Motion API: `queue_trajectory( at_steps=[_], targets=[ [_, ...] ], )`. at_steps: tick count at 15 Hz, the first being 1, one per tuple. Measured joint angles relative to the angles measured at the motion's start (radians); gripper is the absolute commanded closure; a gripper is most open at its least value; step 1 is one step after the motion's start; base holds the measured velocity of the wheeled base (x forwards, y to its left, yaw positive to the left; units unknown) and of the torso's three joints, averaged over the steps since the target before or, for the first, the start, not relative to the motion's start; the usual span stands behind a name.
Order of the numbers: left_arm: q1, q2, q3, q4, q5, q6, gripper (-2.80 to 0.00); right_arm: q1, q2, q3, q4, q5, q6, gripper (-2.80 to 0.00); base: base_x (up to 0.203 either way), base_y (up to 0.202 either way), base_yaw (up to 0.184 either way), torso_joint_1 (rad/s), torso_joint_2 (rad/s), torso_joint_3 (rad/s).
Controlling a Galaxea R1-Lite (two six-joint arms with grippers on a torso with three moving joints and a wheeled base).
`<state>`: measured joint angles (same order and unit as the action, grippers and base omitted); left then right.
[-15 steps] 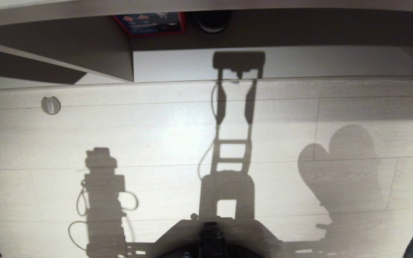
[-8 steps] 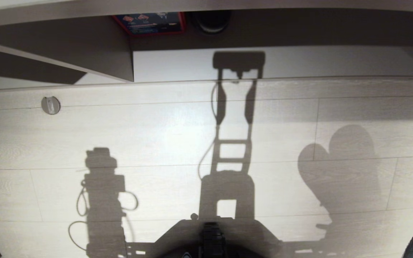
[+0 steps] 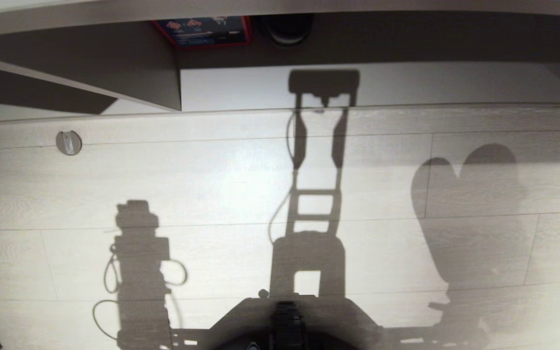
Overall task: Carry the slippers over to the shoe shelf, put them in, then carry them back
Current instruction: Place the slippers into the shoe cabinet
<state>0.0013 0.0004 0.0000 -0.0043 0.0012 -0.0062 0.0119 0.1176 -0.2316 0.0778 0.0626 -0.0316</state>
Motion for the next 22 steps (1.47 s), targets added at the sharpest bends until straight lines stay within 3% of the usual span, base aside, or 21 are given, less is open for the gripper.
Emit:
queue_trajectory(
  at_steps=[4, 9, 15, 22],
  targets=[
    [0.000, 0.000, 0.000, 0.000, 0.000, 0.000, 0.00, 0.000, 0.197, -0.022, -0.133, -0.005, 0.006, 0.00, 0.000, 0.000, 0.000, 0.000, 0.00, 0.000],
    [0.000, 0.000, 0.000, 0.000, 0.000, 0.000, 0.00, -0.001, 0.463, 0.045, -0.368, -0.005, 0.011, 0.00, 0.000, 0.000, 0.000, 0.000, 0.00, 0.000],
    [0.000, 0.000, 0.000, 0.000, 0.000, 0.000, 0.00, 0.010, 0.658, 0.068, -0.442, -0.003, 0.009, 0.00, 0.000, 0.000, 0.000, 0.000, 0.00, 0.000],
    [0.000, 0.000, 0.000, 0.000, 0.000, -0.001, 0.00, 0.011, 0.993, 0.062, -0.810, -0.003, -0.010, 0.00, 0.000, 0.000, 0.000, 0.000, 0.00, 0.000]
  ],
)
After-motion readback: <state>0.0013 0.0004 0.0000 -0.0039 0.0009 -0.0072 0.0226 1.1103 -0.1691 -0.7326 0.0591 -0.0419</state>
